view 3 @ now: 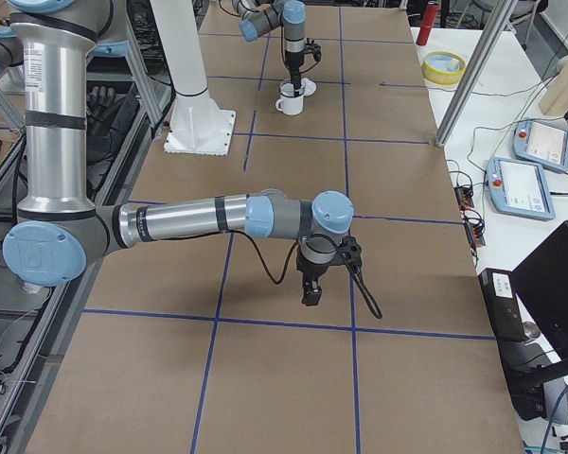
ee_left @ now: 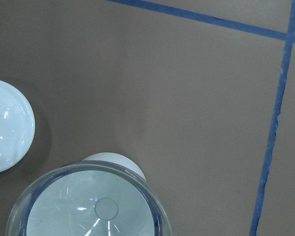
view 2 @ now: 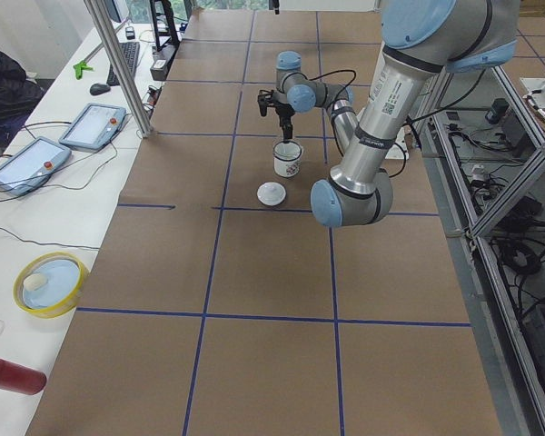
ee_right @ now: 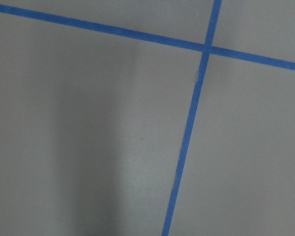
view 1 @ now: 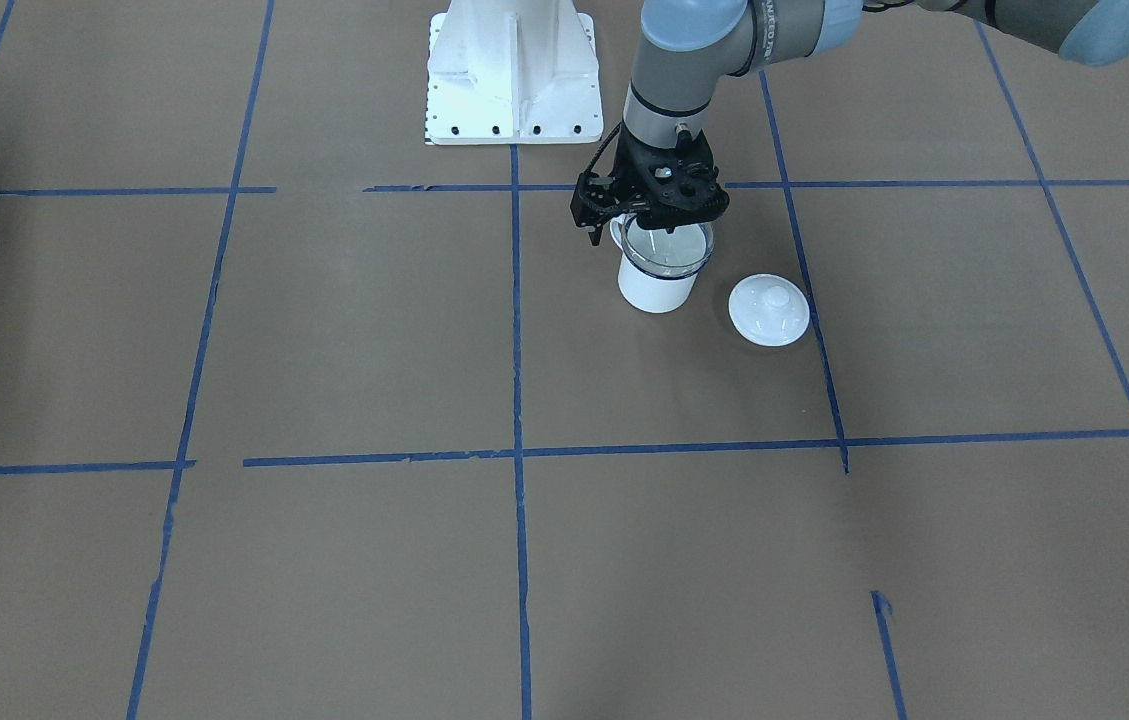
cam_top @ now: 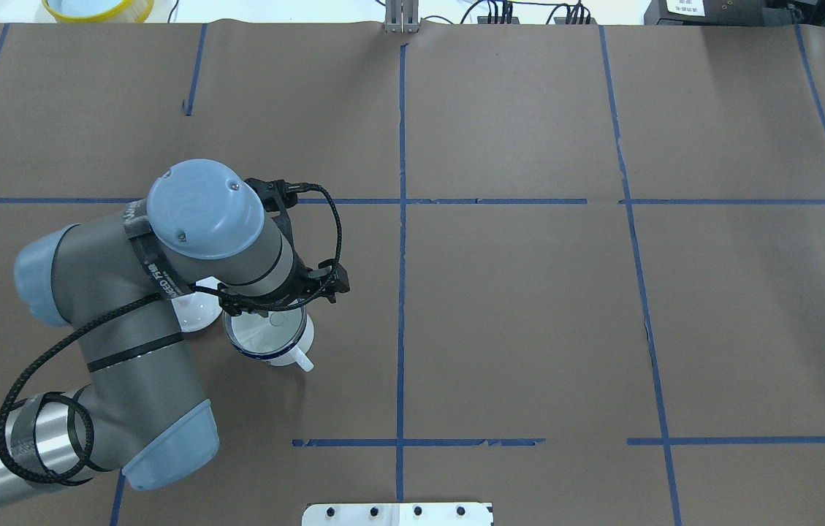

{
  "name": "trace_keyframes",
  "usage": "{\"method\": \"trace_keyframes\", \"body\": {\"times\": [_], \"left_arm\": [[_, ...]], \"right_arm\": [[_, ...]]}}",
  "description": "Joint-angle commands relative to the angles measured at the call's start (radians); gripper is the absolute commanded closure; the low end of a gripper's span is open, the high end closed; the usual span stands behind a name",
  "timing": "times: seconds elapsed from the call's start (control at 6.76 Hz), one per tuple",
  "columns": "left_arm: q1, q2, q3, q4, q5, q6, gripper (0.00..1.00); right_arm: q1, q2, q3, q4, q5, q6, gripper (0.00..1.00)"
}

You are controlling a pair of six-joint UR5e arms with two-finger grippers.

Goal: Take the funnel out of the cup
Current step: 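Move the left gripper over the glass funnel in the white mug, then close the left gripper on the funnel stem and lift it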

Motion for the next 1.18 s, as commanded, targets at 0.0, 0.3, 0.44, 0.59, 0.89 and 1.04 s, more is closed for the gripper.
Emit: {"method": "trace_keyframes", "body": {"times": [0.0,0.3,0.44,0.59,0.89,1.04], "left_arm": [[0.01,-0.001,0.026,-0.014,0.013,-0.004,0.09],[0.01,0.001,0.025,-0.014,0.014,-0.013,0.6],[0.01,0.001,0.019,-0.014,0.038,-0.016,0.86],[0.009,0.002,0.011,-0.012,0.045,-0.022,1.0],[0.006,0.004,-0.056,0.008,0.042,-0.038,1.0],[0.004,-0.001,-0.128,0.088,0.042,-0.038,1.0]], "right_arm": [[0.0,0.0,0.0,-0.001,0.0,0.0,0.0],[0.0,0.0,0.0,0.0,0.0,0.0,0.0],[0.0,0.0,0.0,0.0,0.0,0.0,0.0],[0.0,0.0,0.0,0.0,0.0,0.0,0.0],[0.0,0.0,0.0,0.0,0.0,0.0,0.0],[0.0,0.002,0.0,0.0,0.0,0.0,0.0]]}}
